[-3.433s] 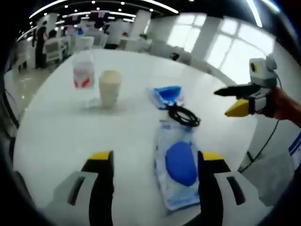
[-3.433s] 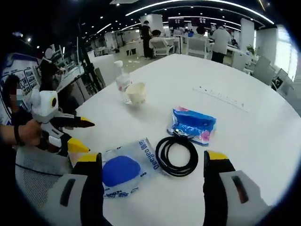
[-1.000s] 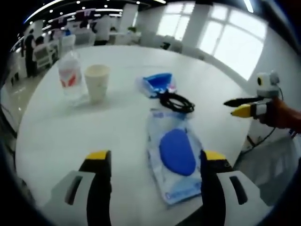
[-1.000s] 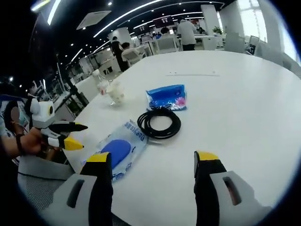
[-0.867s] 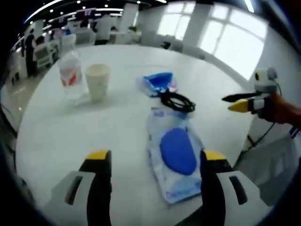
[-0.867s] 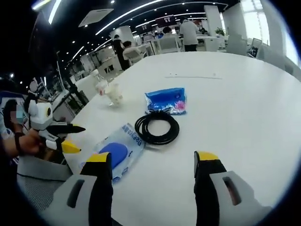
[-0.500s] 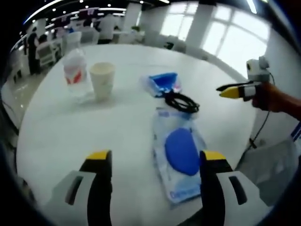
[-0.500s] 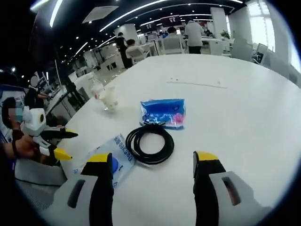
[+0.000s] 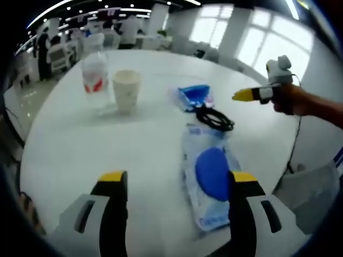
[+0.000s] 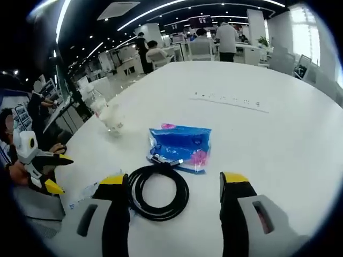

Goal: Arrange the tabletop items into an orderly group along one side of the table until the central work area is clear of visible clutter.

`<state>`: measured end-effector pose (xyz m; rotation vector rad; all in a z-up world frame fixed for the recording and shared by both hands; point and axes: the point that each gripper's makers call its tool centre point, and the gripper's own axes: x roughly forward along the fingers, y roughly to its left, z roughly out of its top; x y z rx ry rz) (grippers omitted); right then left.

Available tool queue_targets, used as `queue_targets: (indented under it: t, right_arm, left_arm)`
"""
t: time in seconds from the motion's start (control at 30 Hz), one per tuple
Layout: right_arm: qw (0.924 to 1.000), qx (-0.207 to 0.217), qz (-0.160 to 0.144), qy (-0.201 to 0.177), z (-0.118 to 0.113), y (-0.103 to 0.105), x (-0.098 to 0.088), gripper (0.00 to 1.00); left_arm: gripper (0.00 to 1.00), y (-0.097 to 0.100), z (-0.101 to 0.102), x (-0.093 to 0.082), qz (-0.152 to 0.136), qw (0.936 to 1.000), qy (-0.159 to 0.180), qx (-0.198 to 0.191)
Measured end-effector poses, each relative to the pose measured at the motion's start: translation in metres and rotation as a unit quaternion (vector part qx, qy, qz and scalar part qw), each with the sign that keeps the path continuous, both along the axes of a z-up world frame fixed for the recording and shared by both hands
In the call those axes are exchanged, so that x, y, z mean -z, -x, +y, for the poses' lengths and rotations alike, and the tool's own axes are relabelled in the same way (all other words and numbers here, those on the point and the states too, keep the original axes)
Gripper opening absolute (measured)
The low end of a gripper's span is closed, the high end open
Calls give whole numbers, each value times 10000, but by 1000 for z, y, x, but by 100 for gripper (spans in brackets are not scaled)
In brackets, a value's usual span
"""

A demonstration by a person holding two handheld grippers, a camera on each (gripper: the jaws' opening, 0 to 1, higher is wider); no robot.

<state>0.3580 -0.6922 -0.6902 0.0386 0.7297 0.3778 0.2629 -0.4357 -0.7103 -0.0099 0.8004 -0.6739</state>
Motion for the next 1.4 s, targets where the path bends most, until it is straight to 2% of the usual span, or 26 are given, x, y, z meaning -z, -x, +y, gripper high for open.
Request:
queue_targets:
  t: [0.1, 0.17, 0.2, 0.37, 0.53, 0.77, 0.9, 1.0, 1.03, 1.1, 1.2, 1.3, 1.4]
  right_arm:
    - [10000, 7, -6, 48, -2, -9, 1, 68]
    - [9993, 2, 94, 353, -10, -15, 7, 69]
    - [9993, -3, 84, 371, -11, -22, 9, 69]
    - [9992, 27, 114, 389, -4, -27, 9, 68]
    - [9995, 45, 143, 279, 4, -40, 14, 66]
    - [9993, 36, 258, 255, 7, -56, 33, 64]
    - [9979, -67, 398, 509, 2, -68, 45, 63]
    - [9977, -40, 445, 515, 1, -71, 50, 59]
    - [9976, -7, 422, 549, -2, -78, 56, 58]
    - [9957, -87, 277, 883, -8, -85, 53, 54]
    - [9969, -74, 224, 750, -8, -92, 54, 44]
    - [9975, 159, 171, 668, -15, -104, 58, 25]
    - [9980, 179, 338, 507, -12, -102, 65, 11]
  left_arm:
    - [73, 0, 2, 1, 30, 10000, 5, -47]
    - [73, -1, 3, 1, 27, 10000, 17, -84]
    - [73, -2, 3, 0, 26, 9999, 23, -99]
    - [73, -2, 9, -1, 43, 9998, 48, -209]
    - [73, -1, 11, -1, 71, 9996, 61, -256]
    - [73, 0, 14, 2, 129, 9995, 51, -290]
    - [73, -3, 18, 1, 141, 9991, 96, -389]
    - [72, -3, 19, 1, 153, 9989, 118, -439]
    - [72, -3, 20, 1, 157, 9988, 114, -451]
    - [72, -3, 20, 2, 180, 9987, 99, -456]
    - [72, -5, 22, 7, 197, 9988, 68, -436]
    - [72, -4, 21, 8, 209, 9990, 39, -403]
    - [72, -3, 19, 11, 235, 9991, 5, -343]
